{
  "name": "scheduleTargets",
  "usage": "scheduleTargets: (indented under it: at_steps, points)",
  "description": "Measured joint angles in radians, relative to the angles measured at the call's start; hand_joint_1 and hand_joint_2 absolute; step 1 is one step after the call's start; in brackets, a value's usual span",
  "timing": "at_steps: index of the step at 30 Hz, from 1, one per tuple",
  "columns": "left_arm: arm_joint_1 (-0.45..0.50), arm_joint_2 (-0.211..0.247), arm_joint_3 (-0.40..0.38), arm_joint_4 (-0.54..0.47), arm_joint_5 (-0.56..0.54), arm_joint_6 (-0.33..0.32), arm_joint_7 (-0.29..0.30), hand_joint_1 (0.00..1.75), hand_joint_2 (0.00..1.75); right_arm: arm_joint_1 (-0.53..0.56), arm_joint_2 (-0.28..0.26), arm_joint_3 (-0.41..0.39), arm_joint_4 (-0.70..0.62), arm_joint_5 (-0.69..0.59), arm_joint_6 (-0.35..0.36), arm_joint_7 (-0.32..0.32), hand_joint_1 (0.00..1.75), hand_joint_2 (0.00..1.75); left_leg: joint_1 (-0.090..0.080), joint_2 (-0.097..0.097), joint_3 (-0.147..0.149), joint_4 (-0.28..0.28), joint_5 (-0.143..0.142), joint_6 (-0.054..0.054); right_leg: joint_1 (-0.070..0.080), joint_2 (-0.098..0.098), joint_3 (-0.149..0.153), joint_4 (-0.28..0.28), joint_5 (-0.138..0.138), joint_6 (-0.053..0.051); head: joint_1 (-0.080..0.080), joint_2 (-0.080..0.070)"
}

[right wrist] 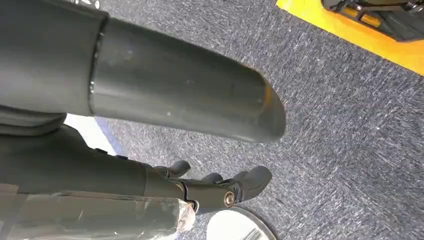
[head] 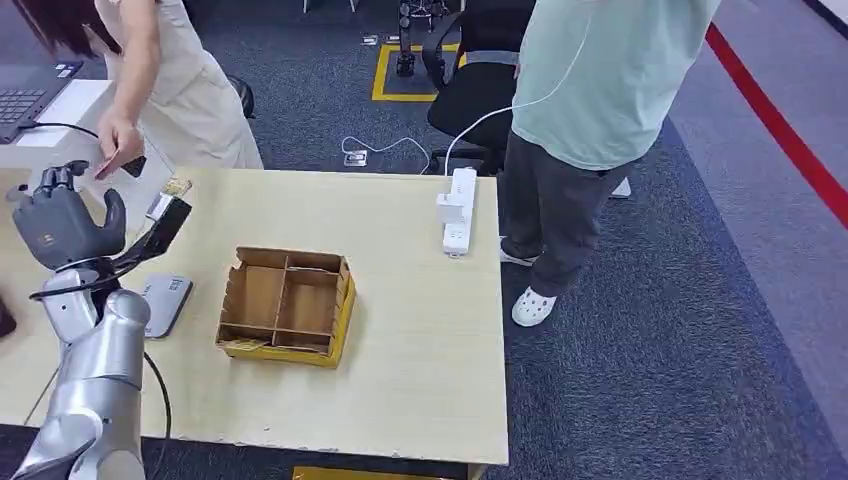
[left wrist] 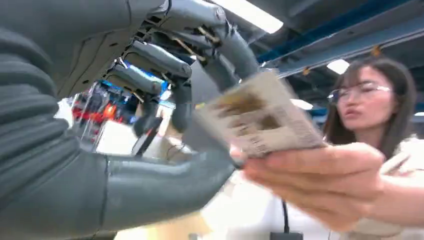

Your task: Pass the card to the sensor for recognition and then transmit it.

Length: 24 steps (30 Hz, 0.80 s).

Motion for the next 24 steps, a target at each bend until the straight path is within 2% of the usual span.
scheduleTargets:
  at_steps: [2,3,5,9,12,16,18,21,23,24]
  points:
    - [-0.006,0.021,-0.045,0.042,0.062,-0.034,0.02,0.0,1.75,0.0,0.0,0.0,0.0,0.0,0.0,0.0,0.0,0.0,0.0,0.0,0.0,0.0,0.0,0.0,0.0,0.0,0.0,0.0,0.0,0.0,0.0,0.0]
    - [-0.009,0.031,-0.071,0.054,0.102,-0.074,0.023,0.0,1.75,0.001,0.0,0.0,0.0,-0.001,0.0,0.0,0.0,0.0,0.0,0.0,0.0,0.0,0.0,0.0,0.0,0.0,0.0,0.0,0.0,0.0,0.0,0.0]
    - [-0.012,0.065,-0.139,0.067,0.205,-0.191,0.03,0.0,1.75,0.002,0.0,0.0,0.0,-0.001,-0.002,-0.003,0.0,0.0,0.0,0.001,0.0,0.0,0.0,0.0,0.0,0.0,0.0,0.0,0.0,0.0,0.0,0.0]
    - [-0.014,0.14,-0.257,0.061,0.349,-0.373,0.045,0.0,1.75,0.005,0.0,-0.001,0.0,-0.003,-0.003,-0.006,0.0,0.0,0.0,0.002,0.0,0.0,0.001,0.0,0.0,0.003,-0.001,0.0,0.001,-0.001,0.0,0.0]
    - [-0.014,0.184,-0.315,0.048,0.377,-0.408,0.055,0.0,1.75,0.007,0.0,-0.001,0.001,-0.004,-0.005,-0.007,0.0,0.0,0.0,0.002,0.0,0.0,0.001,0.0,0.0,0.002,-0.001,0.0,0.001,-0.001,0.0,0.0]
    - [-0.014,0.211,-0.352,0.041,0.386,-0.426,0.052,0.0,1.75,0.007,0.0,-0.002,0.001,-0.004,-0.006,-0.007,0.0,0.0,0.0,0.002,-0.001,0.0,0.001,0.0,0.0,0.002,-0.001,0.0,0.001,-0.001,0.0,0.0]
    - [-0.013,0.238,-0.377,0.024,0.439,-0.541,0.023,0.0,1.75,0.007,-0.001,-0.002,0.001,-0.003,-0.01,-0.007,0.0,0.0,0.0,0.002,-0.001,0.0,0.001,0.0,0.0,0.002,-0.001,0.0,0.001,-0.001,0.0,0.0]
    - [0.008,0.338,-0.435,-0.059,0.564,-0.773,-0.024,0.0,1.75,0.008,-0.006,-0.003,0.001,-0.002,-0.017,-0.02,0.0,0.0,0.001,0.007,-0.001,-0.001,0.001,0.0,0.001,0.008,-0.002,0.002,0.001,-0.001,0.0,0.0]
    - [0.051,0.481,-0.479,-0.173,0.701,-0.943,-0.046,0.0,1.75,0.009,-0.01,-0.008,0.002,-0.005,-0.018,-0.033,0.0,0.0,0.002,0.015,-0.002,-0.001,0.0,-0.001,0.002,0.015,-0.005,0.002,0.002,-0.003,0.0,0.0]
    - [0.072,0.527,-0.488,-0.224,0.749,-0.98,-0.055,0.0,1.75,0.01,-0.013,-0.011,0.002,-0.007,-0.019,-0.037,0.0,0.0,0.002,0.016,-0.003,-0.001,-0.001,-0.002,0.002,0.017,-0.007,0.003,0.002,-0.003,0.0,0.0]
